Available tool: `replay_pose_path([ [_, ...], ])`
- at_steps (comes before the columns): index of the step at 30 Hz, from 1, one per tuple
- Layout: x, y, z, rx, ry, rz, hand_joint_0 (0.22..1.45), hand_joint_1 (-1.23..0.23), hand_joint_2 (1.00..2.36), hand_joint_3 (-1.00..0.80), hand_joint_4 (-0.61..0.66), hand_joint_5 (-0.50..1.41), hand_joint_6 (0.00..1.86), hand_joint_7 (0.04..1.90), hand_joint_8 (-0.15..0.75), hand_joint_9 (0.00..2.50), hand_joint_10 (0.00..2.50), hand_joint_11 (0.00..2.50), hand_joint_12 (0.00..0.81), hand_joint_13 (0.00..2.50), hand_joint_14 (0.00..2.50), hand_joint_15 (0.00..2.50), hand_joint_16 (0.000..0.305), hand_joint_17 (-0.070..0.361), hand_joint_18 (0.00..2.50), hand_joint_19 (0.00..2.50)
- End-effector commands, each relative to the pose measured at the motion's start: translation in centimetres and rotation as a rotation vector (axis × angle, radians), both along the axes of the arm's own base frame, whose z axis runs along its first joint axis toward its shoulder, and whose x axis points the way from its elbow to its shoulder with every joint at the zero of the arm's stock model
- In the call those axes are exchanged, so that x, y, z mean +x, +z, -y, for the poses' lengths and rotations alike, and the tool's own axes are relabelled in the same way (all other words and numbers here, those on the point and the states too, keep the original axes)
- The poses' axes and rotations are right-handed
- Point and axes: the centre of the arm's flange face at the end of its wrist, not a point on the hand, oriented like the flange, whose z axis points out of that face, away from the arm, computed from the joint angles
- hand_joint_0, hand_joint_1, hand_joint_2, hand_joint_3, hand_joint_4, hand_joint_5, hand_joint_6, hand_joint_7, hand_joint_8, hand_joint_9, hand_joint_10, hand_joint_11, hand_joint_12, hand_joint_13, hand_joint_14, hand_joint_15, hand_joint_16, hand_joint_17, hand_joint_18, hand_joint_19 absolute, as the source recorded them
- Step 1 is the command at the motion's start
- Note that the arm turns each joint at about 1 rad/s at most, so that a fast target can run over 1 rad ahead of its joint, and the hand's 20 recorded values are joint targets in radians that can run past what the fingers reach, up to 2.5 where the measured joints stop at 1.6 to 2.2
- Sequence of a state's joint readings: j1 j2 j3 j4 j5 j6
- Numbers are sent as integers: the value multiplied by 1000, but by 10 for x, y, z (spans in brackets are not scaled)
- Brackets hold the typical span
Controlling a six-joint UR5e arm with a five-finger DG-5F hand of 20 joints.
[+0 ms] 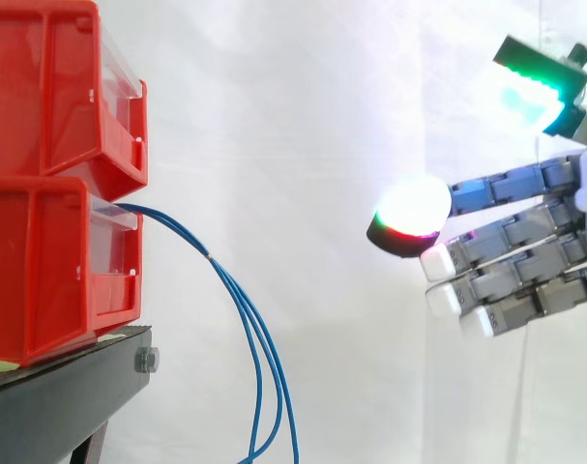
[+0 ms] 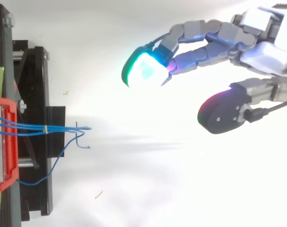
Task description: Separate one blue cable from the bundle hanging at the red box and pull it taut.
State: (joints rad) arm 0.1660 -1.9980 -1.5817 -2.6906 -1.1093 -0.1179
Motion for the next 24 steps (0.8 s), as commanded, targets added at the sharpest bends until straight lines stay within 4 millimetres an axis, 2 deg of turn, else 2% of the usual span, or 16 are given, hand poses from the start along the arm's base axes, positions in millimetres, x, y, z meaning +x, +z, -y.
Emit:
replay_pose_path([
  [1,6,-10,-4,9,3,2,535,-610,1003,-457,193,-214,503,849,262,572,13,416,363,544,13,333,45,102,455,442],
  [7,6,-10,-4,4,1,2,536,-610,1003,-457,193,-213,503,849,263,578,13,415,362,543,11,337,45,102,454,433],
  [8,8,-19,-5,0,6,-13,536,-611,1003,-458,194,-213,503,845,263,578,15,414,363,543,11,333,45,102,454,434],
  [12,10,-31,-6,1,13,-28,536,-611,1004,-459,193,-213,503,846,262,578,15,418,364,545,12,335,45,102,455,433],
  [13,20,-48,-10,33,24,-28,537,-610,1003,-460,193,-213,503,846,264,579,14,417,364,545,11,330,45,102,455,442],
  [24,22,-47,-13,16,15,-29,537,-610,1003,-458,194,-213,503,849,263,582,15,410,365,548,12,338,45,102,461,442],
])
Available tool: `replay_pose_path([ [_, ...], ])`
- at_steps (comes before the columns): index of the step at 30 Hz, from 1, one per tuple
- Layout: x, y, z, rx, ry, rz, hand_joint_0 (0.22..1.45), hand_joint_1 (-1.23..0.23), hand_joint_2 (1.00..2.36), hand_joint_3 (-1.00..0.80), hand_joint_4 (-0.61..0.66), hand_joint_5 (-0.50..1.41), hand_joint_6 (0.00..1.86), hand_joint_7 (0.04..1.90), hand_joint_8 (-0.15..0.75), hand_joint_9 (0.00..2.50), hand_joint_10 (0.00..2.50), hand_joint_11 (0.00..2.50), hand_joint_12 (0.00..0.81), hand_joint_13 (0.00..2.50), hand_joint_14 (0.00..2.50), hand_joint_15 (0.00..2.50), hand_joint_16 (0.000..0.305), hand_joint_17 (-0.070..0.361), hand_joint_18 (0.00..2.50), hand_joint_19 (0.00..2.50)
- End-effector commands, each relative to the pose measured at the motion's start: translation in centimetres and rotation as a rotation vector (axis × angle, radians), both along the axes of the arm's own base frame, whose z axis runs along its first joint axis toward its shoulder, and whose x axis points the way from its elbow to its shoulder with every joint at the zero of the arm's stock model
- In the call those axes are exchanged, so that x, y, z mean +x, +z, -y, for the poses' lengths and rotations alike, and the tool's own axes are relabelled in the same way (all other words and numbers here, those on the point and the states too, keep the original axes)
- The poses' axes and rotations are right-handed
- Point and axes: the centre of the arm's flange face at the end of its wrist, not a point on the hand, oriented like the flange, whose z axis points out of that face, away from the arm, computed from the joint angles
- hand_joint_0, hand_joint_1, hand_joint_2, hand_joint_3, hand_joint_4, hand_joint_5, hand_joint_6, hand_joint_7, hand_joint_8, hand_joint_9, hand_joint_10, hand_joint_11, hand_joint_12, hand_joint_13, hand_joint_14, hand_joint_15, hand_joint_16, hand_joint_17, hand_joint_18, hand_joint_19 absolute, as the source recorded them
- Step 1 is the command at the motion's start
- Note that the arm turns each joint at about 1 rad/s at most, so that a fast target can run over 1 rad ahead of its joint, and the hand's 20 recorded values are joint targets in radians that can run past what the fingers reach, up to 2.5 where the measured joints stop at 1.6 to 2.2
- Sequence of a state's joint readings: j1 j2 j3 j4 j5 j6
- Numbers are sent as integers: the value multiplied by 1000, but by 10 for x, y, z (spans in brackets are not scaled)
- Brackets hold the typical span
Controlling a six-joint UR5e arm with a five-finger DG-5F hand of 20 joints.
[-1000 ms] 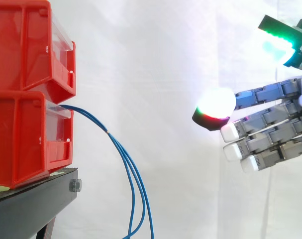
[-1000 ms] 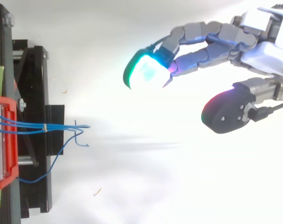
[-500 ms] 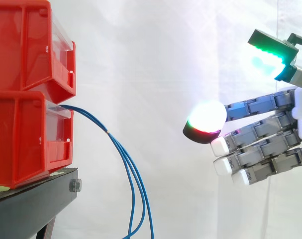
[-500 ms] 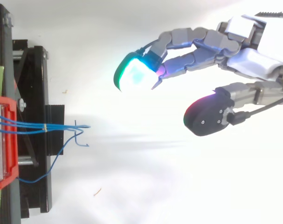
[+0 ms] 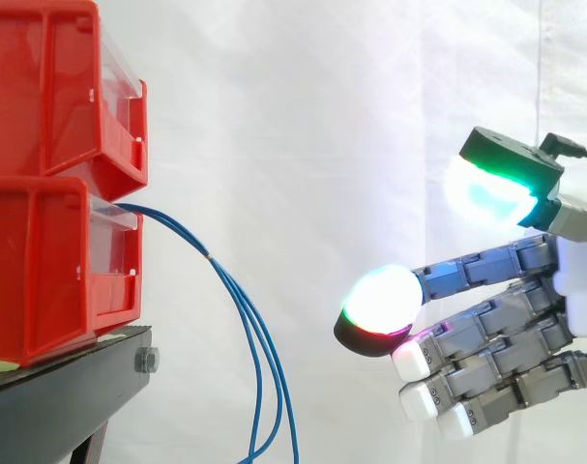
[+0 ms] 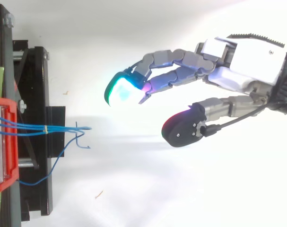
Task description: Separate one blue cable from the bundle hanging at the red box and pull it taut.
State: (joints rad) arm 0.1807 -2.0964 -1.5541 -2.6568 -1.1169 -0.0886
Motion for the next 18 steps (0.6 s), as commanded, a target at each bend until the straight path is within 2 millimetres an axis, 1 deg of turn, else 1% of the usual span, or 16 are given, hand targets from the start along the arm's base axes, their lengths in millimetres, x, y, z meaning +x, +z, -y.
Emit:
replay_pose_path([
  [1,0,0,1,-8,-9,-1,537,-610,1003,-457,193,-213,503,847,264,583,14,419,365,548,11,330,45,102,461,433],
  [7,0,0,2,-8,-12,-1,538,-608,1003,-459,193,-212,503,847,262,583,13,412,362,546,13,333,45,102,458,442],
  [10,2,-9,5,-9,-17,-13,538,-608,1003,-459,194,-212,503,847,263,582,14,419,364,548,11,337,45,102,460,434],
  [18,7,-1,6,-28,-19,0,539,-607,1003,-459,195,-212,503,847,263,584,15,411,364,548,11,326,45,102,464,445],
])
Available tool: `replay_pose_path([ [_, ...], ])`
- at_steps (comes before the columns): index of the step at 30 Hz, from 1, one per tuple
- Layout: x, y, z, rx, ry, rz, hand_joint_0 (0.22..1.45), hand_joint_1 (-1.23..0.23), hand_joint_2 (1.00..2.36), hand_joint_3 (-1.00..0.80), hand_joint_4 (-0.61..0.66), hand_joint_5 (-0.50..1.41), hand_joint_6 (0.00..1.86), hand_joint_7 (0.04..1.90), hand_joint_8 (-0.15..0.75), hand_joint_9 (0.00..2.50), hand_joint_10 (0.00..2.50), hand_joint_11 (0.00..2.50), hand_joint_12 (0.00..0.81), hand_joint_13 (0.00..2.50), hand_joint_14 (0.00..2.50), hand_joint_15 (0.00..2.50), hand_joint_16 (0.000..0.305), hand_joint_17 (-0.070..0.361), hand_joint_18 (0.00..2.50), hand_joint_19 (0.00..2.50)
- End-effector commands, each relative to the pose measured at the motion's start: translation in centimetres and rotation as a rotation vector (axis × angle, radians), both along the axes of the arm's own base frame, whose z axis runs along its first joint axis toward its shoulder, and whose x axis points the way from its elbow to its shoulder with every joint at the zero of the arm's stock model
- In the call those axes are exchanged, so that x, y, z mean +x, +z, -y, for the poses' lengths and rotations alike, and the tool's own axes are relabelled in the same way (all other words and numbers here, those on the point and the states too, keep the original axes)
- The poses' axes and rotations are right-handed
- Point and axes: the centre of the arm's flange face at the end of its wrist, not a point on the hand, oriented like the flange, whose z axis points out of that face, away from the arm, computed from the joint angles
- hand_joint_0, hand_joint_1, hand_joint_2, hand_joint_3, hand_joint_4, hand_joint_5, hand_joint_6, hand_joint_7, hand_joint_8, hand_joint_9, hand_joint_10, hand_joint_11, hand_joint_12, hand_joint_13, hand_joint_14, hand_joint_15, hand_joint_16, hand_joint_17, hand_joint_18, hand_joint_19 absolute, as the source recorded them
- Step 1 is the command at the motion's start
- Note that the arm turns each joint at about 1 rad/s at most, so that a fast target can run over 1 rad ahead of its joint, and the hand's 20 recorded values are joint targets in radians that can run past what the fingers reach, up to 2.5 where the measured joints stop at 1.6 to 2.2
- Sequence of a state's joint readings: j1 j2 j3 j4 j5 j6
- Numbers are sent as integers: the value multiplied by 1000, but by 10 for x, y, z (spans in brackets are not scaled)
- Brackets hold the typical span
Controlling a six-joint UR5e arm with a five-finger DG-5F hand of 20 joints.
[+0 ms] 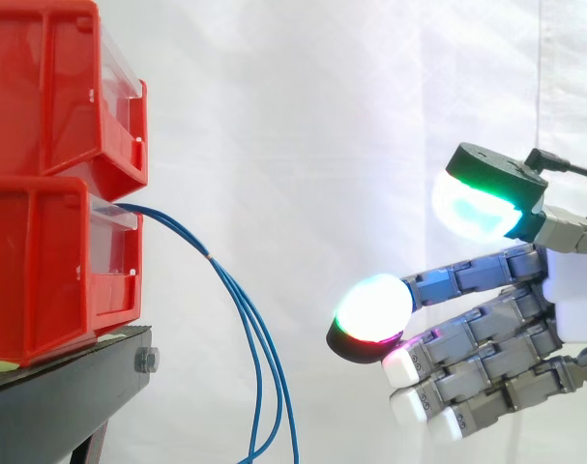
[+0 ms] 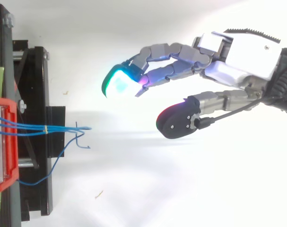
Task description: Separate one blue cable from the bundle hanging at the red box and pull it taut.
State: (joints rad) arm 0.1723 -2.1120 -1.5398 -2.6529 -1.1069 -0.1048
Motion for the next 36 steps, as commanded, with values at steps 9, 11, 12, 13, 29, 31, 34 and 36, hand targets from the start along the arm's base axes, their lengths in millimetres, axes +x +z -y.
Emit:
replay_pose_path([
  [9,5,-7,1,-35,-10,-2,539,-606,1003,-455,196,-212,503,842,263,587,13,413,364,551,11,331,45,101,464,442],
  [11,6,-16,2,-31,-7,-12,540,-606,1003,-456,196,-212,503,846,264,588,14,421,364,551,11,332,45,102,465,442],
  [12,7,-22,3,-20,-6,-15,539,-606,1003,-454,196,-212,503,847,264,588,13,413,364,551,11,331,45,102,467,441],
  [13,8,-27,3,-17,-4,-19,540,-605,1003,-458,196,-212,503,847,263,588,13,413,363,550,11,335,45,102,466,439],
  [29,44,-34,4,2,22,-6,540,-604,1003,-457,197,-211,503,847,264,585,16,420,363,549,11,331,45,102,467,442],
  [31,45,-39,4,3,20,-10,541,-605,1003,-459,197,-211,503,846,263,586,13,412,363,550,11,334,45,102,466,439],
  [34,48,-53,3,14,27,-21,541,-604,1003,-460,197,-211,503,847,264,586,14,420,362,550,11,328,45,102,466,434],
  [36,51,-61,2,25,30,-22,541,-604,1003,-460,196,-211,503,847,263,586,16,421,363,551,11,331,45,102,465,442],
])
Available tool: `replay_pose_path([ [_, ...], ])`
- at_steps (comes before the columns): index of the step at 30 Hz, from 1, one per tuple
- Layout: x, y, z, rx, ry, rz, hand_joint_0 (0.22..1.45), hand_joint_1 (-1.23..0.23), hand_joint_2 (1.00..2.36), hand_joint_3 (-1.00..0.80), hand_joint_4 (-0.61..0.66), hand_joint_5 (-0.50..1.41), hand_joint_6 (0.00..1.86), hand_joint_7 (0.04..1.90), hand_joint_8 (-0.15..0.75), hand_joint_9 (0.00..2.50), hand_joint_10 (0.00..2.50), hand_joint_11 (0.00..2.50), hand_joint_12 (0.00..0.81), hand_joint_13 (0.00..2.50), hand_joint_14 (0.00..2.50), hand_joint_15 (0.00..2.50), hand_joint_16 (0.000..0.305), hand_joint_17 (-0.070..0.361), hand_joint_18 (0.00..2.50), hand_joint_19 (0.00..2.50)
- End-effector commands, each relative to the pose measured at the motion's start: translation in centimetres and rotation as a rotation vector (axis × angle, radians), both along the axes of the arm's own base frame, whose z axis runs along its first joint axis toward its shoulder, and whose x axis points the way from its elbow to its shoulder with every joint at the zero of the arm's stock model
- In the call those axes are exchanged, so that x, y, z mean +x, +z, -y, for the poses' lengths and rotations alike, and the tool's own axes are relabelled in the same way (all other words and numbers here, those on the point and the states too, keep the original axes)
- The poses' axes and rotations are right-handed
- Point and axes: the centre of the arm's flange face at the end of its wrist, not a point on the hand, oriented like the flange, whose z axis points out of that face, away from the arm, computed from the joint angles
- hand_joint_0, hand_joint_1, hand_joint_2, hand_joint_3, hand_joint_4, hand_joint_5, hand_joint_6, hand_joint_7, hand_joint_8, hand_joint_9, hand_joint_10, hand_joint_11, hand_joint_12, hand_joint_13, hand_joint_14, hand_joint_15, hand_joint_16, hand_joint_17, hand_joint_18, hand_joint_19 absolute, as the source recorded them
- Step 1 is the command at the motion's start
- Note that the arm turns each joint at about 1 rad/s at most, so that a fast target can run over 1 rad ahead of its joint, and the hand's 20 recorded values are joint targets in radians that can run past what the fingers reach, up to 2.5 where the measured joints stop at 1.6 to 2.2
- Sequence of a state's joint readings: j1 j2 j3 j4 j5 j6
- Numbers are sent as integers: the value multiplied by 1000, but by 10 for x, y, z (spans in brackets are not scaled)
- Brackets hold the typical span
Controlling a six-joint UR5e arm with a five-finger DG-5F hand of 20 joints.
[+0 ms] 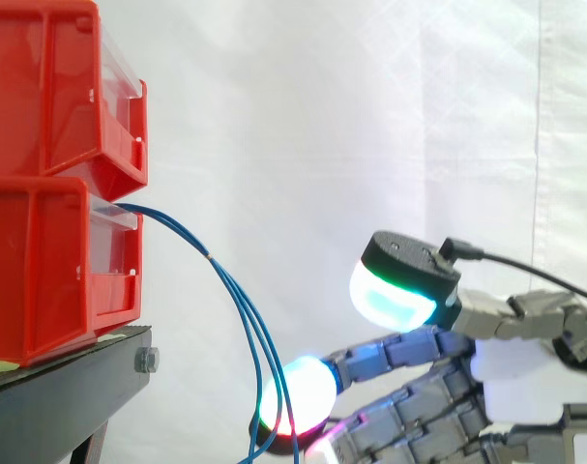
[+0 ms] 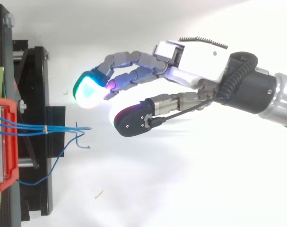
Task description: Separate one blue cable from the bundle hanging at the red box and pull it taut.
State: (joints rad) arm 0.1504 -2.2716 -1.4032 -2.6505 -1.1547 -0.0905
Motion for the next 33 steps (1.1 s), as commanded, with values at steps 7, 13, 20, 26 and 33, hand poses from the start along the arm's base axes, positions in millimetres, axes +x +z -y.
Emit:
replay_pose_path([
  [7,22,-14,-6,44,47,27,513,-608,1000,-500,204,-211,503,847,268,589,15,419,371,553,11,336,47,106,468,436],
  [13,42,-23,0,113,83,55,510,-614,1000,-500,207,-210,503,847,270,592,13,411,372,556,11,332,47,106,468,435],
  [20,48,-12,-1,111,96,56,517,-618,1000,-500,212,-208,503,849,269,598,14,426,369,559,11,333,47,105,478,435],
  [26,51,-10,-7,141,148,77,530,-620,1000,-500,211,-206,503,850,265,597,13,418,365,565,11,332,46,103,483,440],
  [33,53,-7,-8,184,199,103,544,-630,1000,-498,217,-202,503,855,267,610,15,421,359,570,11,332,45,101,491,431],
])
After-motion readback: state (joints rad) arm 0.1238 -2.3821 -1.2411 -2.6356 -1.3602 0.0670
